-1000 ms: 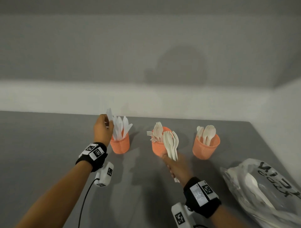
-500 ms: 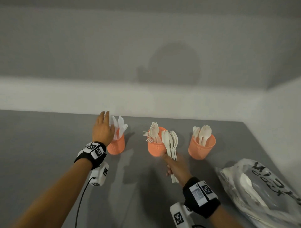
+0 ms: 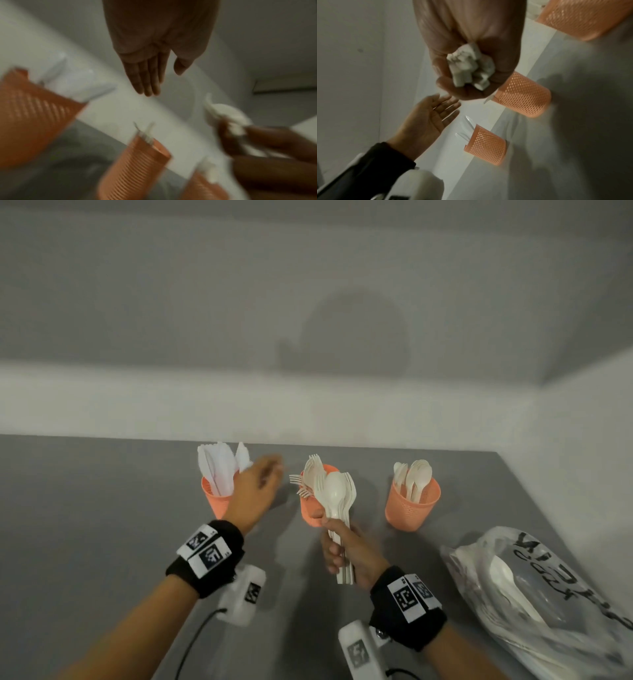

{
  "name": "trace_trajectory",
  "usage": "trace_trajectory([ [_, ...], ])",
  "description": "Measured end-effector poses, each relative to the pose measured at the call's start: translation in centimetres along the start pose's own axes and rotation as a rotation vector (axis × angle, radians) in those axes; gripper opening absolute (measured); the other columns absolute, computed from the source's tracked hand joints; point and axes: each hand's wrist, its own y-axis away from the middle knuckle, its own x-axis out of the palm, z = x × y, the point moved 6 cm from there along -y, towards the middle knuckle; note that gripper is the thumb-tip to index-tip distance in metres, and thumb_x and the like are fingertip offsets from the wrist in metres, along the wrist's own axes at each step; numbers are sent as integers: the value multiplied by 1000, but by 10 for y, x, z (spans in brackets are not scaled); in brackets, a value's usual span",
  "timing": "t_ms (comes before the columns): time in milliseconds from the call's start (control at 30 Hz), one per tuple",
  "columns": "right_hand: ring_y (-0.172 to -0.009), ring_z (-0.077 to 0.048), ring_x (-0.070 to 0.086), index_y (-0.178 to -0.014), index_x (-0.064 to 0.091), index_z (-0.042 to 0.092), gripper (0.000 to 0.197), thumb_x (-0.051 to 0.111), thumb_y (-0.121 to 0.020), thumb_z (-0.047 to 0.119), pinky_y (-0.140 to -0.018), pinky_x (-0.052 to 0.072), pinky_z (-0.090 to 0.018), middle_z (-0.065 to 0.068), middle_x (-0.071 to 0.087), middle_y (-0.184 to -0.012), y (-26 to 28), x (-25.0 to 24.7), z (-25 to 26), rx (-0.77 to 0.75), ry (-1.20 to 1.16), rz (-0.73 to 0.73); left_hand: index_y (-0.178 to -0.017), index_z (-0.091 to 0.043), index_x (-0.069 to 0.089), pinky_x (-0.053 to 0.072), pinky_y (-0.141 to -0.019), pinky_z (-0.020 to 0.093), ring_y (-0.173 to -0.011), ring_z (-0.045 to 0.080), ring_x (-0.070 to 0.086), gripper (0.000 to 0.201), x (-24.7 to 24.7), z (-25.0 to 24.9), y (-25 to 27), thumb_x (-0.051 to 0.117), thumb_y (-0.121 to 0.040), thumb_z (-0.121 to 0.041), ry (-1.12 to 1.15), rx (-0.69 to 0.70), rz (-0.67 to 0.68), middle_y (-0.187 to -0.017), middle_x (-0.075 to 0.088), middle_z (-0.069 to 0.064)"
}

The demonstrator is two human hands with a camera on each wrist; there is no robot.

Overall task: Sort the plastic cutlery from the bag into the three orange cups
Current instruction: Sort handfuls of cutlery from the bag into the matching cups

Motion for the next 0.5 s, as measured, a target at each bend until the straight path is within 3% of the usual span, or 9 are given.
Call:
trace_trajectory([
  [33,-33,-5,29,-98,57,19,14,44,-95,18,-37,33,-19,5,34,-45,0,4,0,2,-12,24,-111,-10,61,45,-82,15,-98,16,61,23,16,-6,11,48,-96,-21,79,-48,104,-101,64,1],
  [100,-32,-4,28,-103,55,17,17,40,-95,18,-37,31,-18,7,33,-45,-1,11,-1,23,-24,69,-97,-5,61,49,-90,28,-87,19,61,27,43,-11,32,45,-96,-26,300,-178,259,-91,63,9],
  [167,-31,-3,28,-97,50,15,14,37,-95,19,-37,30,-17,8,34,-42,-1,17,-3,57,-45,105,-98,5,59,50,-92,39,-85,22,60,40,59,-10,45,41,-97,-31,395,-270,291,-88,61,15],
  [300,-31,-3,30,-85,49,16,17,38,-95,25,-37,33,-17,5,43,-46,0,17,-8,102,-29,114,-110,8,56,52,-83,37,-89,28,61,41,64,-3,51,36,-100,-27,397,-328,191,-98,62,24],
  [433,-40,-11,48,-111,54,15,22,46,-96,29,-44,45,-22,-4,63,-64,2,7,-11,46,156,59,-107,5,60,53,-82,38,-90,36,64,36,57,-2,50,35,-100,-20,386,-293,95,-101,66,27],
  [500,-50,-16,57,-112,55,20,21,48,-95,31,-51,52,-25,-5,69,-73,4,4,-13,42,166,59,-105,6,60,54,-75,32,-82,29,65,35,50,-2,47,34,-100,-17,432,-291,9,-97,67,26],
])
